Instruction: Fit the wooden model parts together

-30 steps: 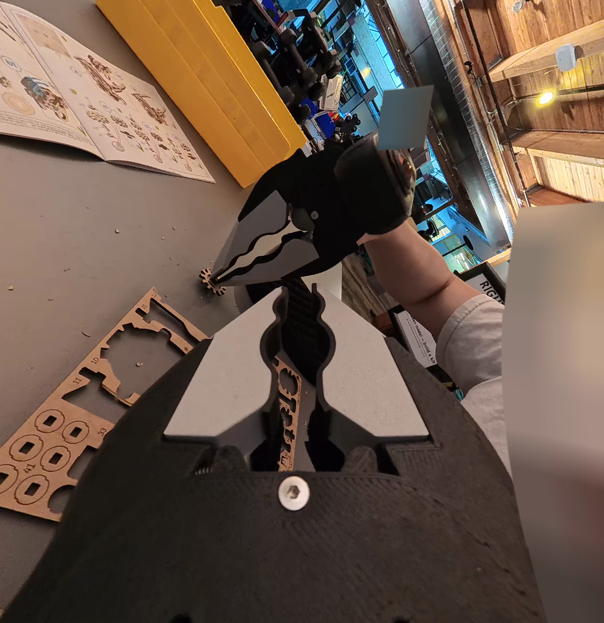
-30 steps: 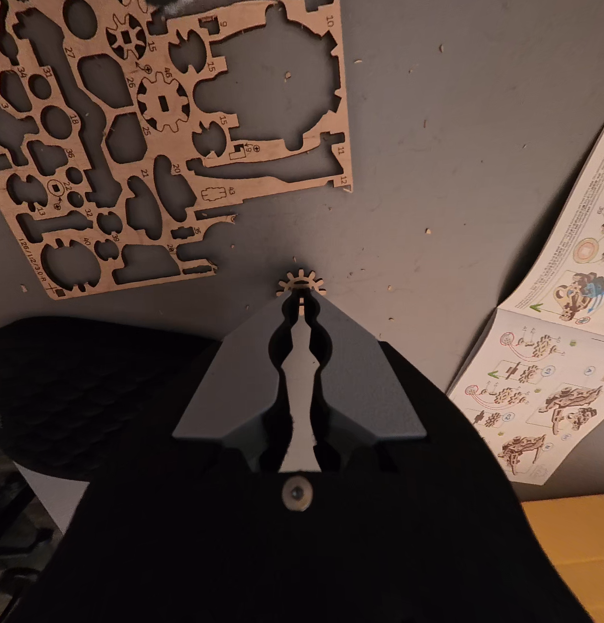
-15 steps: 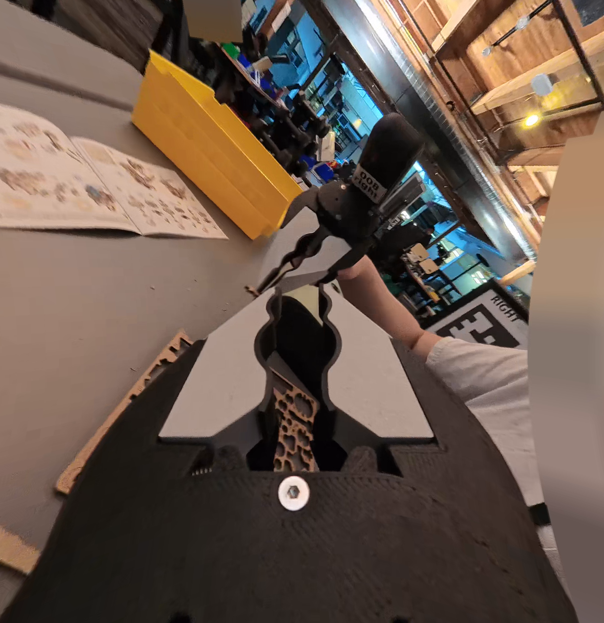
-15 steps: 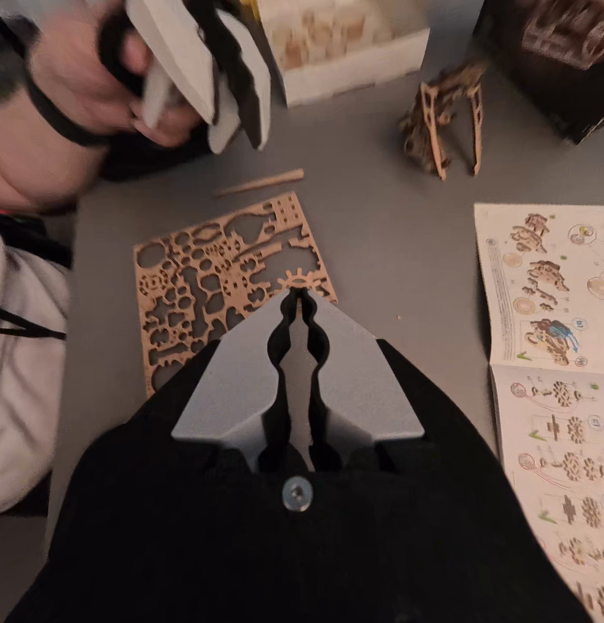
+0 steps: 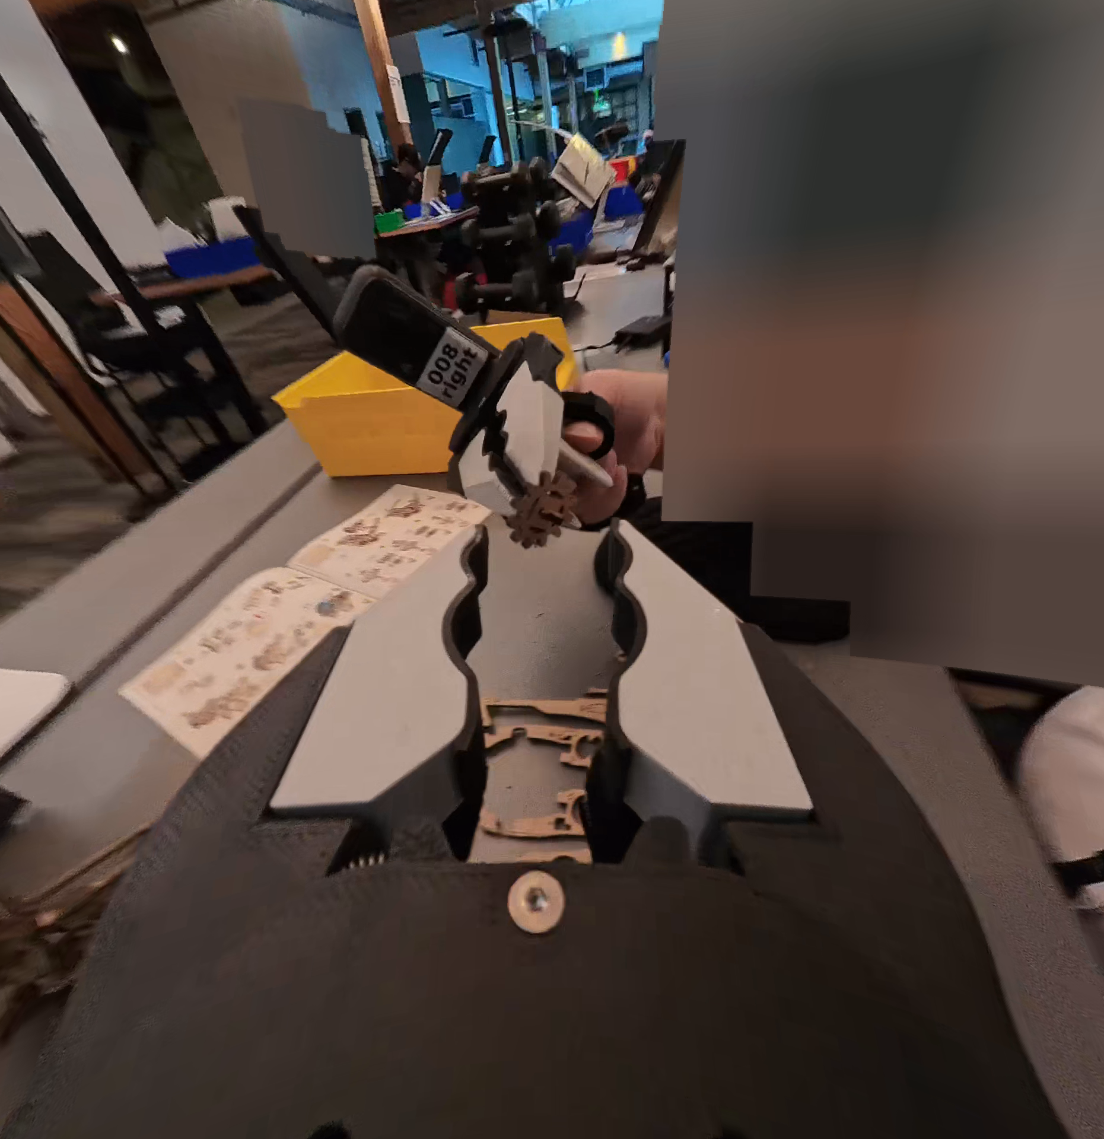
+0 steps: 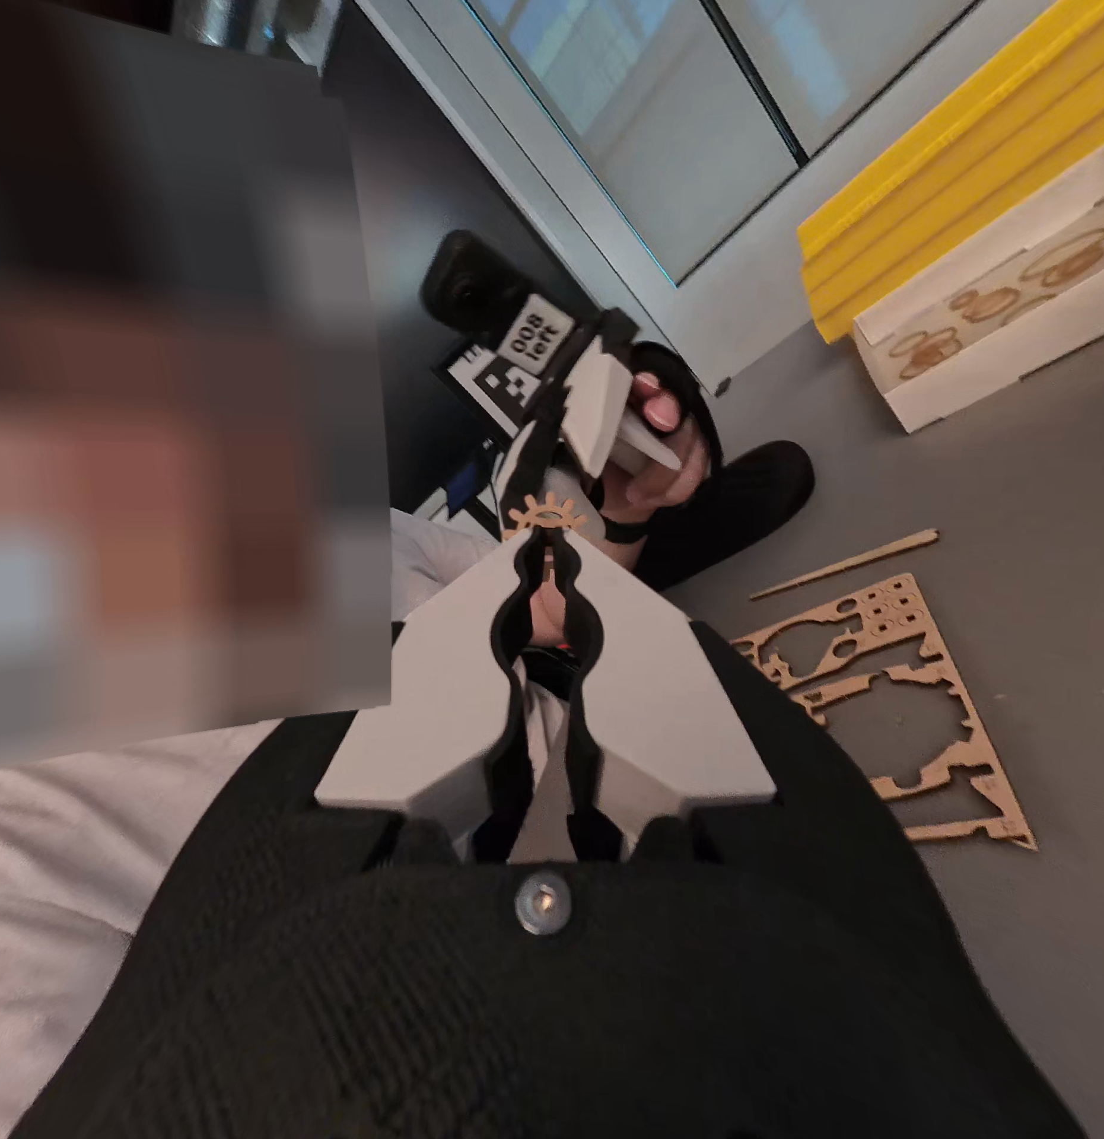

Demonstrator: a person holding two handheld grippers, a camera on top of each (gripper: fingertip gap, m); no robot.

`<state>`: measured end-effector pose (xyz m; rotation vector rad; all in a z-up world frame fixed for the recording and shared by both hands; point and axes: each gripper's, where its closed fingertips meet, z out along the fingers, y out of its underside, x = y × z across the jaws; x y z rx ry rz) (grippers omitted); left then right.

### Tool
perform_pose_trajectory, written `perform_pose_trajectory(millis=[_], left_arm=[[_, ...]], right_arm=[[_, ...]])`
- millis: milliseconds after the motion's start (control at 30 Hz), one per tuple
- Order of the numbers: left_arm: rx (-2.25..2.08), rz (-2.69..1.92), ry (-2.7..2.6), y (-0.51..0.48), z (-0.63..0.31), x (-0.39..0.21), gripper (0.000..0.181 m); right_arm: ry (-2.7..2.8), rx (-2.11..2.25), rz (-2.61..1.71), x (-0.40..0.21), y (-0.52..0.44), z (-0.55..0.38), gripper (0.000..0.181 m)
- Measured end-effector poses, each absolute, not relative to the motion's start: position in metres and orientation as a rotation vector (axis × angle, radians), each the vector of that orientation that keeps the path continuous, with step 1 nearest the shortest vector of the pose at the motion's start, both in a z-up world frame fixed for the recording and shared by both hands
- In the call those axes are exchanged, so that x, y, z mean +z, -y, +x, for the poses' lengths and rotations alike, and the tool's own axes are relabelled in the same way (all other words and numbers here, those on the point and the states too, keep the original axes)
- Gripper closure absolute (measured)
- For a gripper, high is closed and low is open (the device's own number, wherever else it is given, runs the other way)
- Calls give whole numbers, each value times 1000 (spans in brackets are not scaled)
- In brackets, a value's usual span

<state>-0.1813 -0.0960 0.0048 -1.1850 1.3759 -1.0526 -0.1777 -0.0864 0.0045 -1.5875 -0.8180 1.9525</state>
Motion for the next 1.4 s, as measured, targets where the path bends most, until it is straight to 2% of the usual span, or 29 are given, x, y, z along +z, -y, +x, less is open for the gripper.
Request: perform_pose_trajectory(millis=[33,467,700,833,1067,1133,1333,1400], left_arm=[[-987,-1154,-1392,96,-181,3,146],[-713,-1023,-1481,98,-174,-14,154],[-631,-980,-1549,105,-167,-27,157],[-614,-950,-1558,110,-163,-29,165],[-485,-872,-1536,108,-162,-27,166],[-467,-853,-1509,107,-163,-22,166],[-392,-822,-1367,96,-172,1,167],[-385,-814,-1318,93,-176,10,167]], right_arm=[[832,1935,-1609,3,86,-178,181],[1065,1834,-1874,-14,94,-179,181],[1122,1868,-1928,-22,100,-177,181],[1146,1866,-1963,-28,104,-177,181],[1180,1761,-1952,-25,102,-175,181],[1199,1714,-1905,-20,100,-176,179],[1281,1262,-1529,14,82,-177,149],[1347,996,-1231,35,91,-178,152]])
